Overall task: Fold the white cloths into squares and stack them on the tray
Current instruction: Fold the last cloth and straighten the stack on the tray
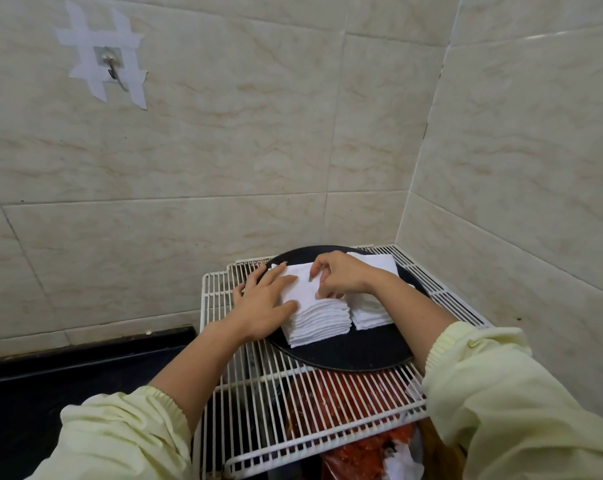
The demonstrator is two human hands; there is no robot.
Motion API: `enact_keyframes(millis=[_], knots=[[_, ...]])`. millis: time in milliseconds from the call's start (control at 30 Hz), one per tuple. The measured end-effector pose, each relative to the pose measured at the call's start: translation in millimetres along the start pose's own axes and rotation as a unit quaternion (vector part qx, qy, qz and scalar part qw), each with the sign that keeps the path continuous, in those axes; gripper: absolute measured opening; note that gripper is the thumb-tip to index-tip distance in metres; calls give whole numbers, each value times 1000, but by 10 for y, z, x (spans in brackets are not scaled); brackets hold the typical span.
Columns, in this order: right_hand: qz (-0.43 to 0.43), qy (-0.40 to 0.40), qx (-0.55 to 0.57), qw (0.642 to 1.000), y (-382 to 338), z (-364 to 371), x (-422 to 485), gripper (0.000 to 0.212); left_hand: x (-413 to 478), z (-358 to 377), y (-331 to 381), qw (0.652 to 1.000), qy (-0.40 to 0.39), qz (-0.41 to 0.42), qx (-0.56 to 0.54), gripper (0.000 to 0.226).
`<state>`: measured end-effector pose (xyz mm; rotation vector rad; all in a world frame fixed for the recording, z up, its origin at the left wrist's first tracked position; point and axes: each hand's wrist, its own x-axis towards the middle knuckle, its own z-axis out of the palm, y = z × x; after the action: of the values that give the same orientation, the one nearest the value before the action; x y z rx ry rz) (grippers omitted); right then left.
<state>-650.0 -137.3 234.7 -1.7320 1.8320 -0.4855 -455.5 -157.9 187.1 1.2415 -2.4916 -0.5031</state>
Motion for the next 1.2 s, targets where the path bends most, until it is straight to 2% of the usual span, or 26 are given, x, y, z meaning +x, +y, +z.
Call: enact_keyframes(millis=[167, 333, 400, 500, 567, 700, 800, 900, 1033, 1200], knots=[[-1, 13, 15, 1000, -38, -114, -19, 31, 23, -73, 65, 1000, 7, 0, 9, 57], [-3, 76, 87, 993, 42, -378, -134, 13, 126, -117, 358, 996, 79, 48, 4, 44], [5, 102, 115, 988, 143, -441, -181, 6, 186, -96, 536, 994, 73, 61, -48, 44], [24, 158, 152, 975, 360, -513, -233, 3, 260, -25, 846, 969, 13, 4, -246, 48], [47, 197, 171, 964, 560, -584, -277, 6, 329, 66, 992, 959, -15, -18, -282, 51], [118, 253, 138, 950, 988, -690, -332, 14, 405, 242, 1121, 992, -1, 22, -123, 56], [162, 217, 57, 961, 1177, -696, -416, 19, 431, 350, 1153, 997, -1, 72, -14, 53], [164, 172, 37, 971, 1227, -678, -507, 37, 455, 440, 1153, 996, 0, 80, 36, 47], [154, 110, 66, 980, 1214, -659, -569, 28, 460, 520, 1214, 994, 13, 87, 69, 43], [144, 101, 108, 978, 1213, -671, -622, 21, 463, 544, 1244, 984, 36, 90, 148, 25]])
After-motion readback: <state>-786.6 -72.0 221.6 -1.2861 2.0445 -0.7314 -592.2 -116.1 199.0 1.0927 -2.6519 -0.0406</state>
